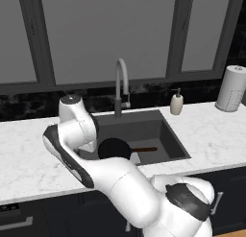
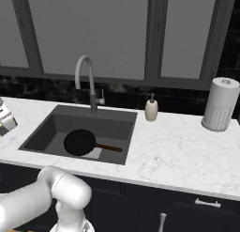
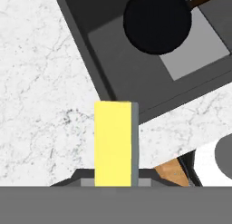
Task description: Pick the pan and sponge and place them into the sink. Then turn on the water.
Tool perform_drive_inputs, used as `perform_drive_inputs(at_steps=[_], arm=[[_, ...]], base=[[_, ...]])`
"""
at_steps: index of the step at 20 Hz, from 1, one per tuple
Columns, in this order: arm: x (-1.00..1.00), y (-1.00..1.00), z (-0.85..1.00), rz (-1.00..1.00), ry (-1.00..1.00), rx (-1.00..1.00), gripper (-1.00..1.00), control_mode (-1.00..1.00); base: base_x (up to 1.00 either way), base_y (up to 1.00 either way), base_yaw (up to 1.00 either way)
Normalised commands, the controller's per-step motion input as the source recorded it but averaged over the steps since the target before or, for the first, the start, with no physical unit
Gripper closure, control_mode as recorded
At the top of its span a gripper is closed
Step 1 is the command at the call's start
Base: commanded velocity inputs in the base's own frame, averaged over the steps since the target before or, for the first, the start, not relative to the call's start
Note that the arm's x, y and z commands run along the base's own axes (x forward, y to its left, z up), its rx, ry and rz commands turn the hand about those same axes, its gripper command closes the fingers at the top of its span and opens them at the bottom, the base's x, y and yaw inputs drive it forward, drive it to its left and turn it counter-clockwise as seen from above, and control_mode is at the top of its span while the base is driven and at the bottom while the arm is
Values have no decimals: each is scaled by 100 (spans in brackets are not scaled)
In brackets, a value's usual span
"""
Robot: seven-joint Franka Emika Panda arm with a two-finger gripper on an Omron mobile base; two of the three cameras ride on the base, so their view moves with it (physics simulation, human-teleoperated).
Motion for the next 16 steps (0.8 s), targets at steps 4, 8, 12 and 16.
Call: perform_drive_inputs(at_steps=[4, 8, 12, 16], arm=[[0, -100, 2, -14, 0, 13, 100, -100], [0, -99, 0, -14, 0, 1, 100, -100], [1, -83, 6, -5, 0, 0, 100, -100], [13, -67, 17, -4, 4, 0, 100, -100]], base=[[0, 0, 0], [0, 0, 0], [0, 0, 0], [0, 0, 0]])
